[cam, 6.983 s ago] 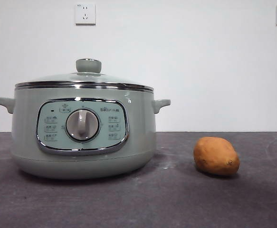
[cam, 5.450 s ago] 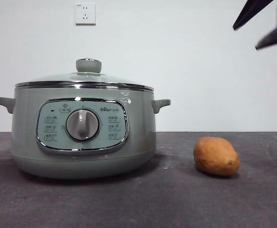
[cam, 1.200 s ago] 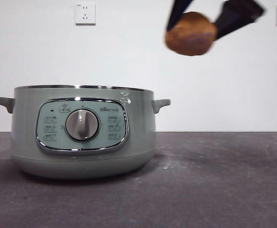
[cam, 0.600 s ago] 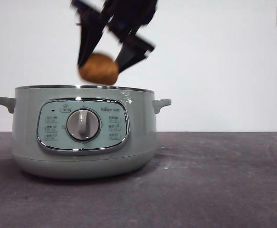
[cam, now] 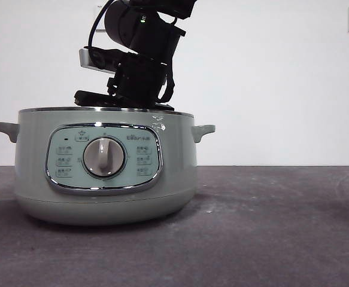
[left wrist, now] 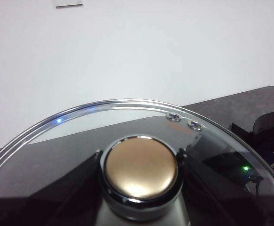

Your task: Pick up the potato,open the lid,put the potato in the pot,close the lid

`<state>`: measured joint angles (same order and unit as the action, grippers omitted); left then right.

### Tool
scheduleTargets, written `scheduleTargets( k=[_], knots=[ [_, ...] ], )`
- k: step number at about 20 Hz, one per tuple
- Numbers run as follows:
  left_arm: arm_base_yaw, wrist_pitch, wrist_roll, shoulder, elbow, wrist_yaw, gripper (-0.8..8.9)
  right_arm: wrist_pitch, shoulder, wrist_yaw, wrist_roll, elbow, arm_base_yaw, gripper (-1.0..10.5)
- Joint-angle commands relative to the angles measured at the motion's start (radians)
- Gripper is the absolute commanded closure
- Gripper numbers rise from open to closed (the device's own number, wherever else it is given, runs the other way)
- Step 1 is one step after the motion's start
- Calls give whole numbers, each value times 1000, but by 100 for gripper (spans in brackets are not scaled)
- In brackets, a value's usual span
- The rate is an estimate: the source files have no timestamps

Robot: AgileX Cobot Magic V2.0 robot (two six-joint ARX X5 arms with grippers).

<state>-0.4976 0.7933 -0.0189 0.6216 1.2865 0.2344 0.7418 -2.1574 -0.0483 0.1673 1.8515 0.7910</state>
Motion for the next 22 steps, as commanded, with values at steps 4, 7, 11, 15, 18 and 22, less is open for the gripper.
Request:
scheduleTargets(
  k=[4,7,11,15,18,22],
  knots=[
    [0,-38,-11,-9,13,2,822,-1,-18,6,5,1,2,374],
    [0,-36,-9,-9,13,2,822,-3,-14,2,6,2,2,380],
    [0,-38,-10,-2,13,3,822,66,92,3,6,4,2,382],
    [0,-81,-10,74,13,9,822,235,316,3,4,4,-6,384],
    [-1,-111,-9,175,13,-4,822,319,495,3,-40,4,-18,384],
    [-1,-166,-8,342,13,-32,822,346,701,4,-47,4,-19,384]
  ],
)
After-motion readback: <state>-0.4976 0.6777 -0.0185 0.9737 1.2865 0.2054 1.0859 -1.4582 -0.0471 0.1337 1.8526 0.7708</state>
